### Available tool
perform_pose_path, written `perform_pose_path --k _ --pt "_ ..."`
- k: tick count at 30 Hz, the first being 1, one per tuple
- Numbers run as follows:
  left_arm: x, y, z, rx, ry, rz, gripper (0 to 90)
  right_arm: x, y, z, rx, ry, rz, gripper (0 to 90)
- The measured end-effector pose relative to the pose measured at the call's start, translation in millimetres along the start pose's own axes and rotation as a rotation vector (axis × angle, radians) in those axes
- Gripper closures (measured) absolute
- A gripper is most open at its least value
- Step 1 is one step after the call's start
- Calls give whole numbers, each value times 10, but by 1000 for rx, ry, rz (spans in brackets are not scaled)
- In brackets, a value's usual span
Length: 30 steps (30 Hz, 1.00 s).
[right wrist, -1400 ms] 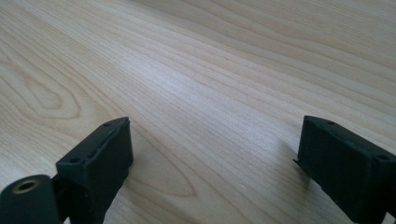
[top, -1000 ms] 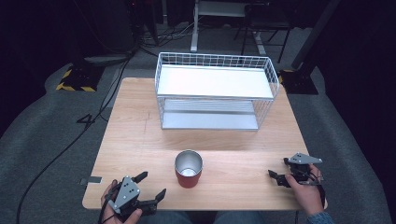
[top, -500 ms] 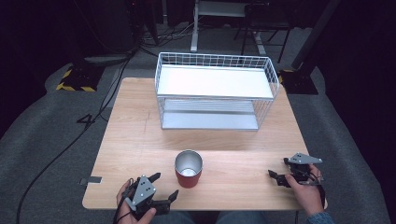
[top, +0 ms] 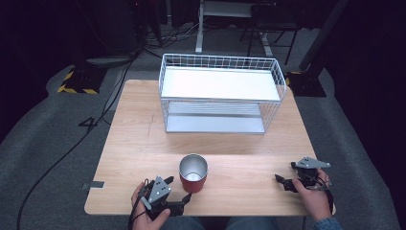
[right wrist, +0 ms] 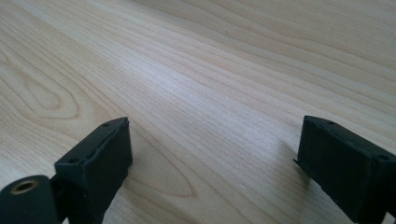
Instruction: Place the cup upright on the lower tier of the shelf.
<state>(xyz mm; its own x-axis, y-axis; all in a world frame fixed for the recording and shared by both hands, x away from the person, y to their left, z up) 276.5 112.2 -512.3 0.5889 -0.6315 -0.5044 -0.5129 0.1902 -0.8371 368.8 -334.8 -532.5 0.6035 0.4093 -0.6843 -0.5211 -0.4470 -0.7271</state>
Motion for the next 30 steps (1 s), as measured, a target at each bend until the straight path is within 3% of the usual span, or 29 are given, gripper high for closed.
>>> perform_pose_path --k 3,12,18,25,30 --pt "61 -32 -4 -29 -4 -8 152 0 0 0 0 1 1 99" --pt "227 -72 -63 -41 36 6 153 0 0 0 0 1 1 99" --pt "322 -118 -60 -49 12 -5 150 0 0 0 0 2 1 99" --pt "409 -142 -56 -53 14 -2 110 1 0 0 0 2 0 99" --pt "459 -170 -72 -30 -9 -4 107 0 0 0 0 2 0 99"
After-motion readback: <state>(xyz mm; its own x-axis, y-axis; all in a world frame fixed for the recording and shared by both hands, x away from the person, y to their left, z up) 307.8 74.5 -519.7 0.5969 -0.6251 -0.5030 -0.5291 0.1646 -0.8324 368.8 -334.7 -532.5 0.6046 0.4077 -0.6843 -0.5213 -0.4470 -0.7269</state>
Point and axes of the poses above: each handheld gripper's, and its own axes: x roughly forward along the jaws, y roughly out of its underside, z roughly to its left, the point moved 4 cm from there along x, roughly forward along the jaws, and after that the axes turned 4 degrees about -x, right-handed, at the moved point
